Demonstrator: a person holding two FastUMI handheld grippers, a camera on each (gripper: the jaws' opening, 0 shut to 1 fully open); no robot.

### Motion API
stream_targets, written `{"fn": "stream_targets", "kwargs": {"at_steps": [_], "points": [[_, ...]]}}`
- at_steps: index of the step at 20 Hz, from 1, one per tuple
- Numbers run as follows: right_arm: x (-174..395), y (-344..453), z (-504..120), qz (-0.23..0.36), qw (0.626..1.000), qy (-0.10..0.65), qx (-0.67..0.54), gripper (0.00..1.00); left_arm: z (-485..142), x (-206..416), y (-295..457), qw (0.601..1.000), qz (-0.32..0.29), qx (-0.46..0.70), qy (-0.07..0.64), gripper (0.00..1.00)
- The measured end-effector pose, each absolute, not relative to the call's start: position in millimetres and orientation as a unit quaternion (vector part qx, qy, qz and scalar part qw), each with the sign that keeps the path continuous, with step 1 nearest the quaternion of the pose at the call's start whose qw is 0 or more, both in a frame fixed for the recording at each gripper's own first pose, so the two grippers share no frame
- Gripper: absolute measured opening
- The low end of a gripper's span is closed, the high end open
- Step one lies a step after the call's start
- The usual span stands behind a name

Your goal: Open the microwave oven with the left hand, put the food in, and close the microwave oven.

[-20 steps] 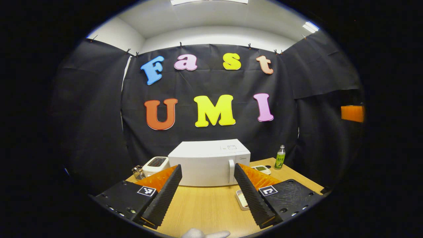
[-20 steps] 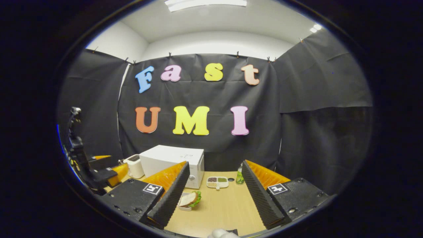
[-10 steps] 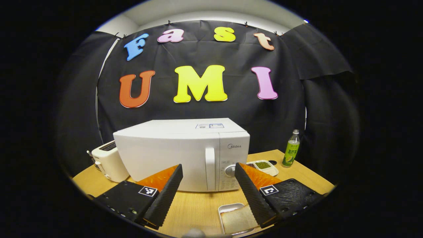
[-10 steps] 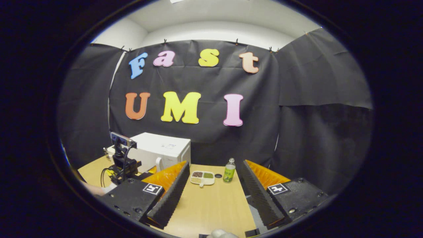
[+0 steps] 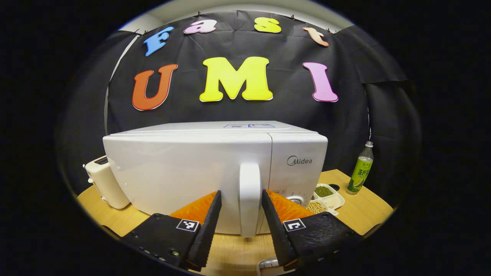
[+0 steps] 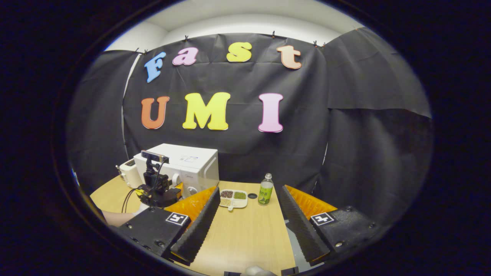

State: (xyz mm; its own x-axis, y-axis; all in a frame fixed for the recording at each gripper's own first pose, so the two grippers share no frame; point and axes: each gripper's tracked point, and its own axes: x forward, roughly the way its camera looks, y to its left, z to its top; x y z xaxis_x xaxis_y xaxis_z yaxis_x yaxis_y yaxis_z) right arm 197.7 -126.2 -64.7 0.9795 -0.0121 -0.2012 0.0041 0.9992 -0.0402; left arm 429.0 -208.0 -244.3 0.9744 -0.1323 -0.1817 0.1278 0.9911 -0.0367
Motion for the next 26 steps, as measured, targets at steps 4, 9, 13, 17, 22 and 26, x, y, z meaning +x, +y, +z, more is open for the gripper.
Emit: {"fn": "stream_targets", "kwargs": {"at_steps": [4,9,13,17,22,26], "points": [[196.4,-129.7,-70.4,-0.002,0.994,0.108,-0.019,0.94,-245.8,428.8,-214.2,0.992,-0.081,0.005,0.099,0.24],[198.1,-125.9,-64.2,0.012,0.994,0.101,-0.025,0.94,-247.1,427.3,-211.9,0.989,-0.084,-0.026,0.116,0.09],[199.6,-114.8,-60.0,0.029,0.995,0.095,-0.026,0.94,-248.9,418.7,-211.0,0.987,-0.089,-0.033,0.133,0.05],[198.7,-101.7,-54.2,0.041,0.995,0.085,-0.016,1.0,-250.0,378.0,-198.0,0.986,-0.107,-0.032,0.124,0.05],[184.0,-82.0,-59.1,0.05,0.995,0.085,-0.003,0.94,-254.1,316.7,-160.3,0.984,-0.108,-0.021,0.137,0.05],[170.2,-66.4,-62.9,0.055,0.995,0.083,0.002,0.94,-255.3,283.4,-128.7,0.984,-0.106,-0.001,0.141,0.21]]}}
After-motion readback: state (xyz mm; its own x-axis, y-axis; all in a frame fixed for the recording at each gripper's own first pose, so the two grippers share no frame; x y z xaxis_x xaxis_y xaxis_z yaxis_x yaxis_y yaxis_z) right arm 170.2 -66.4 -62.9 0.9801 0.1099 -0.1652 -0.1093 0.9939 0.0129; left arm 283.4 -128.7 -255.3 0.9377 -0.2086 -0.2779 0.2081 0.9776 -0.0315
